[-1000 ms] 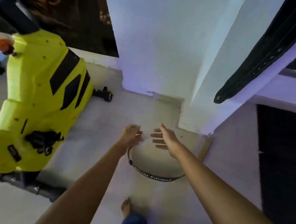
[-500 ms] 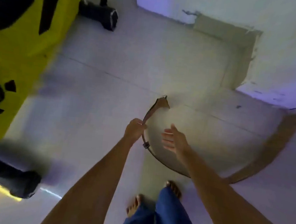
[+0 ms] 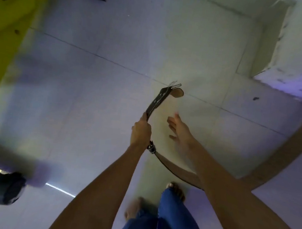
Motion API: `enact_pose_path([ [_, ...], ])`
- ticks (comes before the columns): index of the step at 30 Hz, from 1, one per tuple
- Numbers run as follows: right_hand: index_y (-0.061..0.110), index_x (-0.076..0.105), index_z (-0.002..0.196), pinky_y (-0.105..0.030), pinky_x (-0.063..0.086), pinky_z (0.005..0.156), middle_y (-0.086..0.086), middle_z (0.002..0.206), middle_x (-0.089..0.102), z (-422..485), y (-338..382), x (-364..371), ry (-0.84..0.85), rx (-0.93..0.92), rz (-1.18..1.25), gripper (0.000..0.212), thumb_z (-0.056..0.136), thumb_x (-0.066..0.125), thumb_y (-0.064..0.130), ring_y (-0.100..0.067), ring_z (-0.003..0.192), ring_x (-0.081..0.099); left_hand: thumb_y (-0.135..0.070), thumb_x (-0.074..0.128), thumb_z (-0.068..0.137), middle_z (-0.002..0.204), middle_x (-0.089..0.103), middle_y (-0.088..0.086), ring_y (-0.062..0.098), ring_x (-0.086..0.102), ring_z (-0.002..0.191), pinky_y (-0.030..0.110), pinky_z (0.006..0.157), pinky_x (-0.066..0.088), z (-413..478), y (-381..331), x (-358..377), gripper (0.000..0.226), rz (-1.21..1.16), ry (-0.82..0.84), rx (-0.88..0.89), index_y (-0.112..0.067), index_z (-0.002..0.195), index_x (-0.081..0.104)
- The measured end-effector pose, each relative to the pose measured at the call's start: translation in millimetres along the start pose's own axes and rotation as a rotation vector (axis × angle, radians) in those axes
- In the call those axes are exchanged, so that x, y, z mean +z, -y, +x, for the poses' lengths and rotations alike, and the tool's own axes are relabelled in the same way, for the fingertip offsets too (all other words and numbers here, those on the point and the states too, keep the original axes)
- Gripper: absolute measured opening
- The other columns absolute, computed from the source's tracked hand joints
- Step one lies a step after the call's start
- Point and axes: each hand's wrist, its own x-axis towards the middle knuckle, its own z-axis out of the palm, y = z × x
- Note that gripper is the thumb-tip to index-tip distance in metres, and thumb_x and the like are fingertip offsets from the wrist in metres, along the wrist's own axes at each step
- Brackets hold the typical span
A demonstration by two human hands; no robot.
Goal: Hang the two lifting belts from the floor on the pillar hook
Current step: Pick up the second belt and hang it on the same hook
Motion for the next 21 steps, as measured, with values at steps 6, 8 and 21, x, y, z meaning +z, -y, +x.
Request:
enact_pose_path([
  [6, 0.011, 0.052, 0.123, -0.044, 0.040, 0.104, -0.010, 0.122, 0.057, -160.4, 103.3, -2.7, -0.177, -0.190, 0.353, 0.047, 0.091, 0.049, 0.045, -0.027, 0.121, 0.052, 0.002, 0.039, 0.088, 0.152, 0.031, 0.017, 0.044, 0.057, 0.107, 0.049, 0.088, 0.047, -132.9, -111.8, -94.1, 0.066, 0.125, -0.026, 0.374, -0.012, 0.149, 0.018],
  [8, 0.008, 0.054, 0.111, -0.042, 0.049, 0.093, -0.010, 0.099, 0.060, -235.5, 143.5, -16.6, -0.284, -0.282, 0.610, 0.031, 0.093, 0.050, 0.032, -0.026, 0.095, 0.060, 0.000, 0.049, 0.082, 0.146, 0.036, 0.014, 0.039, 0.051, 0.114, 0.046, 0.088, 0.047, -189.4, -163.0, -136.3, 0.075, 0.085, -0.055, 0.503, -0.016, 0.149, 0.021],
  [21, 0.003, 0.051, 0.130, -0.043, 0.045, 0.104, -0.012, 0.123, 0.063, -709.6, 325.7, -156.3, -0.276, -0.996, 0.336, 0.050, 0.094, 0.048, 0.038, -0.026, 0.114, 0.060, -0.015, 0.065, 0.086, 0.090, 0.065, 0.009, 0.018, 0.062, 0.079, 0.032, 0.079, 0.052, -506.6, -457.6, -410.0, 0.017, -0.362, 0.529, 0.950, -0.006, 0.100, 0.069],
])
